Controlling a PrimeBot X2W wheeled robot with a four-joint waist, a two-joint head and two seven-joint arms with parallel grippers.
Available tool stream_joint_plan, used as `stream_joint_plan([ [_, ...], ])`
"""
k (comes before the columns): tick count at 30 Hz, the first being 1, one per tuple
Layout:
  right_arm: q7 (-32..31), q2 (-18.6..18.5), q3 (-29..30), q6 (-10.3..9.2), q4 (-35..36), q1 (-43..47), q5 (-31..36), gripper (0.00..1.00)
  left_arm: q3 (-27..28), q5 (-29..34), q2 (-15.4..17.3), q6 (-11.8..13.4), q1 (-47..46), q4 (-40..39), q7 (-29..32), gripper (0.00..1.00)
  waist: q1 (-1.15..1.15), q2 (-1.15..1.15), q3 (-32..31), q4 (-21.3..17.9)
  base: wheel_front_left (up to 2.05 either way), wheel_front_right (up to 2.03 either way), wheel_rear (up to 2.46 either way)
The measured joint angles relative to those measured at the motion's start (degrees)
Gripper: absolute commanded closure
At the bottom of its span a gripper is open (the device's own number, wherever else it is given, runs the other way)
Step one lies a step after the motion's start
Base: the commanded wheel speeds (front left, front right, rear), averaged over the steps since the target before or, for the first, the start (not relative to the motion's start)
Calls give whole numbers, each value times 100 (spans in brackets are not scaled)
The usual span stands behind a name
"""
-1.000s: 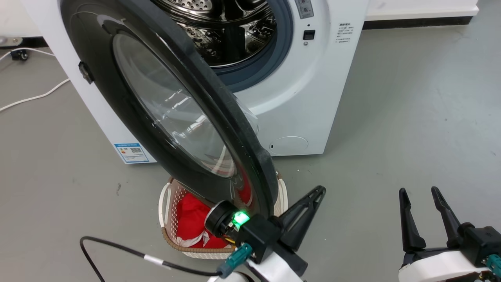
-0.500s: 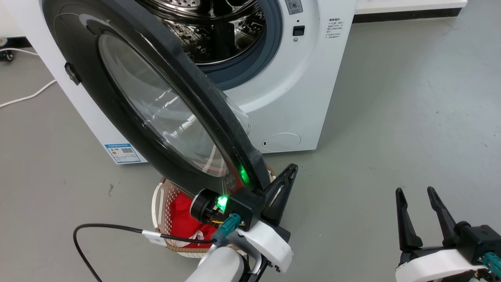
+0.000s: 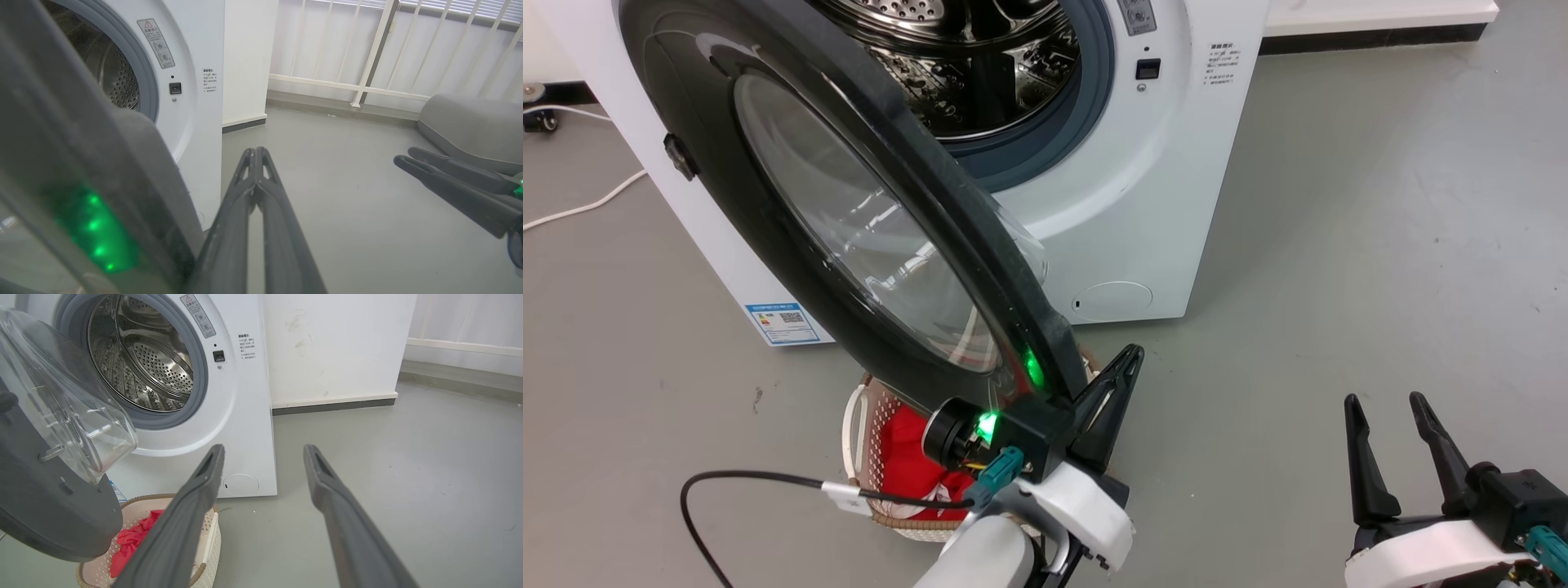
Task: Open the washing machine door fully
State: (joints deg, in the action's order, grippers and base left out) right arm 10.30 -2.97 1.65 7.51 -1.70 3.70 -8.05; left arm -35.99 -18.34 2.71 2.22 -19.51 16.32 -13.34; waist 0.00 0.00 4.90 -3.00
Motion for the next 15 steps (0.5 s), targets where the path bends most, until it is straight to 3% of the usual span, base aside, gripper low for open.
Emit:
stream_joint_plan([
  [15, -47, 0, 49, 0, -12, 104, -25, 0, 53, -16, 336, 386, 751, -724, 59, 100, 0, 0, -212, 216, 0, 0, 0],
])
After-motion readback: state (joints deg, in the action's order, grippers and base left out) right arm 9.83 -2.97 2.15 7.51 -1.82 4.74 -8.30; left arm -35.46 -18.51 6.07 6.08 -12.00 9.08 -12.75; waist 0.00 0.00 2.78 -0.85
